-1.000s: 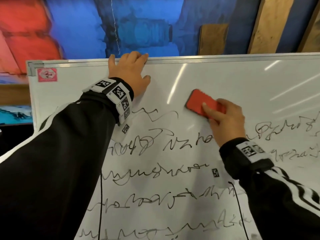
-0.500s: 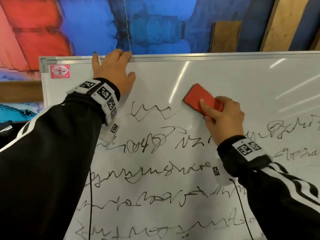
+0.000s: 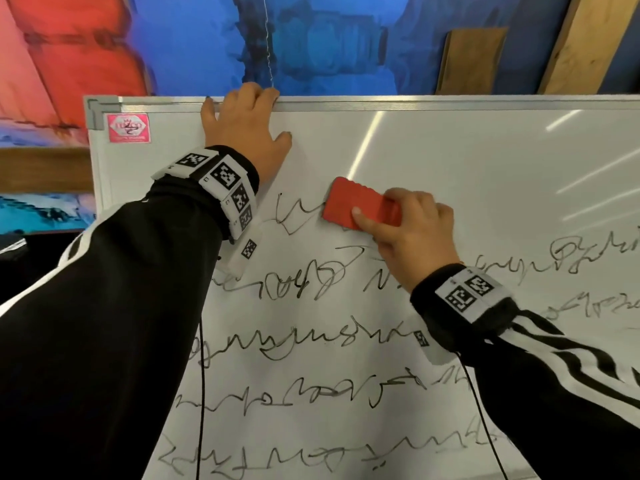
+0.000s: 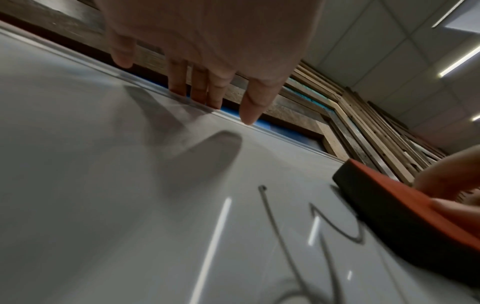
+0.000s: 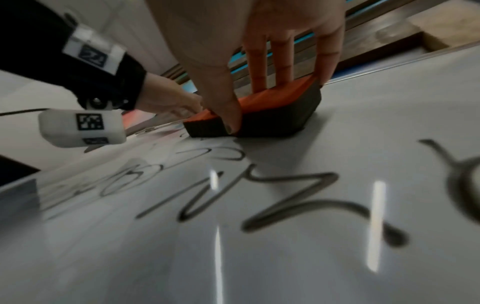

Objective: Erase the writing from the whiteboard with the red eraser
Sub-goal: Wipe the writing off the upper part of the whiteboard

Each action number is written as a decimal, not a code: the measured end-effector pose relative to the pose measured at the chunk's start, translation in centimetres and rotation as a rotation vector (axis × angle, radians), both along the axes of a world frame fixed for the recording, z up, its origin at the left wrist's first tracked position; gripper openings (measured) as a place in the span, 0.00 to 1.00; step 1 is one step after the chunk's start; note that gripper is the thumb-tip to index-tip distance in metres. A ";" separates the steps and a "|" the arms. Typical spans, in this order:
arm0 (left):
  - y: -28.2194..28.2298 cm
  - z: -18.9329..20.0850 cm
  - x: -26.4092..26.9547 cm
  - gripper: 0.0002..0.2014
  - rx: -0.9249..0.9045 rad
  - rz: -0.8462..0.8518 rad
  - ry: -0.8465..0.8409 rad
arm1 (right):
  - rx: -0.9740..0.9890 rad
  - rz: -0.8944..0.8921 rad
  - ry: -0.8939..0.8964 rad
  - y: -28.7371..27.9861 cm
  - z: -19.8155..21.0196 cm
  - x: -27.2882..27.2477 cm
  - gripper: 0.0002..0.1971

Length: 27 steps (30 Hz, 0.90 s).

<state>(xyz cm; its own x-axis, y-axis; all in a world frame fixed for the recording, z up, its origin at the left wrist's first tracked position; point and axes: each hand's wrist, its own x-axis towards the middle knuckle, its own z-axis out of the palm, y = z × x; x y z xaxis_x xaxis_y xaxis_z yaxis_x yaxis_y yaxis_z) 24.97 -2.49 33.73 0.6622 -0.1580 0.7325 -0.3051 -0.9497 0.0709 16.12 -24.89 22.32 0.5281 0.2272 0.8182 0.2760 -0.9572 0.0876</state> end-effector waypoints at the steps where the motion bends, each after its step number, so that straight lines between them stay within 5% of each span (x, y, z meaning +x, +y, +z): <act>1: 0.1 0.0 0.0 0.27 0.002 -0.003 -0.003 | -0.022 0.007 0.014 -0.1 0.1 0.0 0.24; 7: 0.2 -0.1 0.2 0.27 -0.004 -0.021 -0.005 | 0.183 -0.108 0.052 -1.7 2.1 0.7 0.22; 12: 0.4 -0.1 0.4 0.28 -0.007 -0.019 -0.001 | -0.087 0.079 0.051 0.8 0.2 0.2 0.25; 17: 0.5 -0.1 0.4 0.28 0.001 -0.027 0.015 | 0.110 -0.029 0.008 -0.2 2.1 1.2 0.23; 22: 0.6 0.0 0.3 0.27 0.001 -0.023 0.009 | -0.132 0.087 0.023 0.7 0.4 0.8 0.23; 27: 0.5 0.1 0.3 0.28 0.016 -0.027 0.031 | 0.088 -0.033 0.004 -0.3 2.4 1.2 0.22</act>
<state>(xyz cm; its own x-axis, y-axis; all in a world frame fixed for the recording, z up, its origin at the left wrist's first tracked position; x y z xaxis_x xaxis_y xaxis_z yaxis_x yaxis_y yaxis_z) 25.24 -1.97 33.83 0.6799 -0.1875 0.7089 -0.3286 -0.9422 0.0660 17.31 -25.23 24.73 0.5376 0.1365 0.8321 0.2440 -0.9698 0.0015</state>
